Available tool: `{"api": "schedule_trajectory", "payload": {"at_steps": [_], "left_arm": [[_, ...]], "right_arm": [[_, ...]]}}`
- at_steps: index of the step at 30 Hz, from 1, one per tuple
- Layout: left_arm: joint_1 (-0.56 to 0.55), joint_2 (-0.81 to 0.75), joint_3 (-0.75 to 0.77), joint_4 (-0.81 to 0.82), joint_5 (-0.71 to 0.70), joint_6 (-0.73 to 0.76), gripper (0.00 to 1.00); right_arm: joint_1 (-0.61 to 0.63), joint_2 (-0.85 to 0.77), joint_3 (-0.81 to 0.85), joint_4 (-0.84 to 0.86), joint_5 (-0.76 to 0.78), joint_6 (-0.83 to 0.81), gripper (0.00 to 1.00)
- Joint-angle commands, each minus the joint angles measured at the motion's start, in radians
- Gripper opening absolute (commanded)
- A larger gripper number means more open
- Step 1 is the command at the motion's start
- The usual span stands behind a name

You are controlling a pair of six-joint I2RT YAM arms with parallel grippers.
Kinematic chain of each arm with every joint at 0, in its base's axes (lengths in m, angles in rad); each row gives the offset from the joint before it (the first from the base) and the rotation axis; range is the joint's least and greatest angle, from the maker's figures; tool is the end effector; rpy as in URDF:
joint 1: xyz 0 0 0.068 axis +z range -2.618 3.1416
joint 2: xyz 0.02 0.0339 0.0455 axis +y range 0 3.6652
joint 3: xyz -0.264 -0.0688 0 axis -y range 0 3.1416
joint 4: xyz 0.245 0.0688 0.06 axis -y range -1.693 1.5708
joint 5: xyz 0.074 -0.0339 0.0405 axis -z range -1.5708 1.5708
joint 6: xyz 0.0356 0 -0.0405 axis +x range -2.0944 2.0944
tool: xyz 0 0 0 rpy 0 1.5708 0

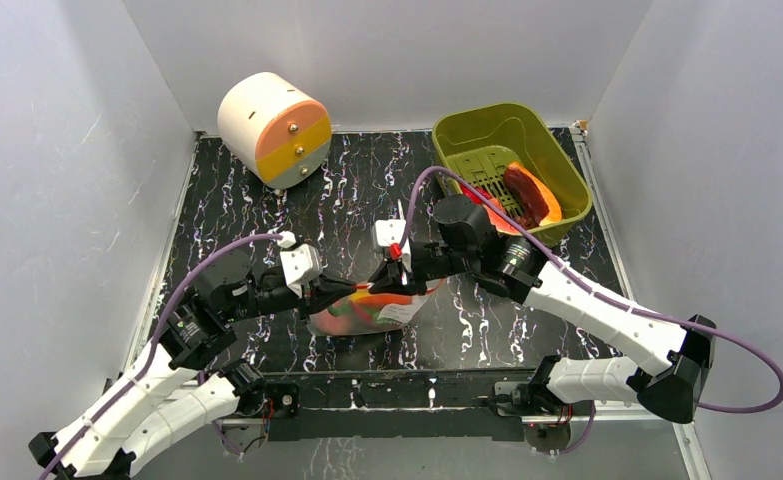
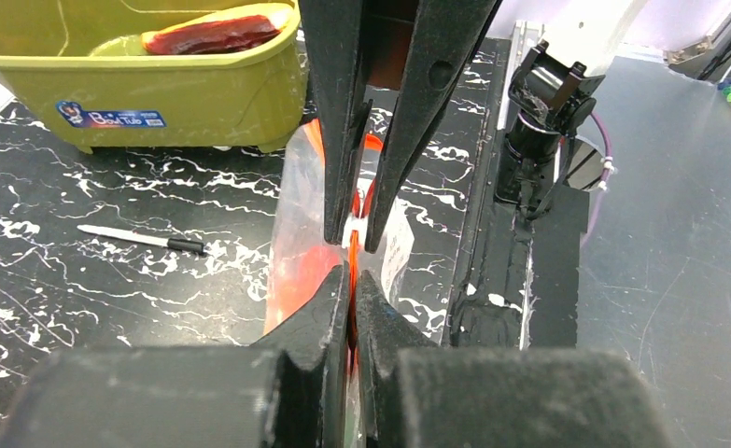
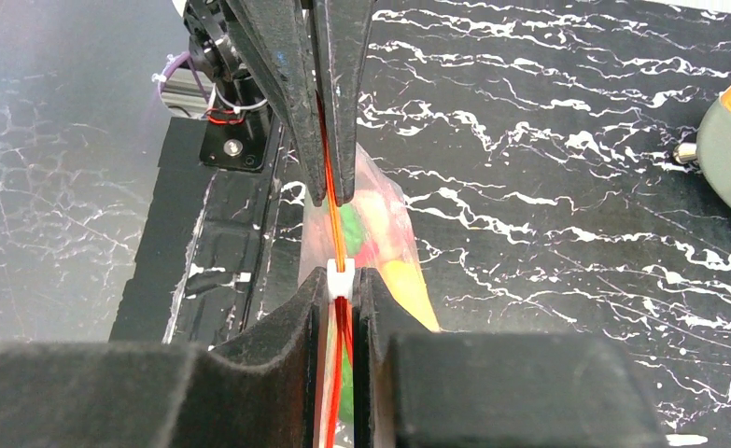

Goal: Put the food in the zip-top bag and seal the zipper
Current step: Zip the zipper food storage bag at the center of the board.

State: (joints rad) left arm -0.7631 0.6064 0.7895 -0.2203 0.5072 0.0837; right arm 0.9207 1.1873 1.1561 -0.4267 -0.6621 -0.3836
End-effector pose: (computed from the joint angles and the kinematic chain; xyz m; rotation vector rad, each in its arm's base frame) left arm 0.0878 -0.1079 0.3637 1.0435 1.3222 -0.9240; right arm 0.1397 0.2198 0.3655 -1.5720 1.3458 1.0046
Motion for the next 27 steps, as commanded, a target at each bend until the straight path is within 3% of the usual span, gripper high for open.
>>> {"api": "schedule_trajectory", "payload": {"at_steps": [1, 27], "left_arm": [[-0.002, -0.016, 0.078, -0.038, -0.030, 0.048, 0.00], [-0.002, -0.079, 0.142, -0.170, -0.191, 0.098, 0.00]], "right_arm": [[-0.007, -0.008, 0.010, 0.047, 0.013, 0.002, 0.00], [-0.050, -0.077, 0.004, -0.114, 0.127, -0.029, 0.00]]}}
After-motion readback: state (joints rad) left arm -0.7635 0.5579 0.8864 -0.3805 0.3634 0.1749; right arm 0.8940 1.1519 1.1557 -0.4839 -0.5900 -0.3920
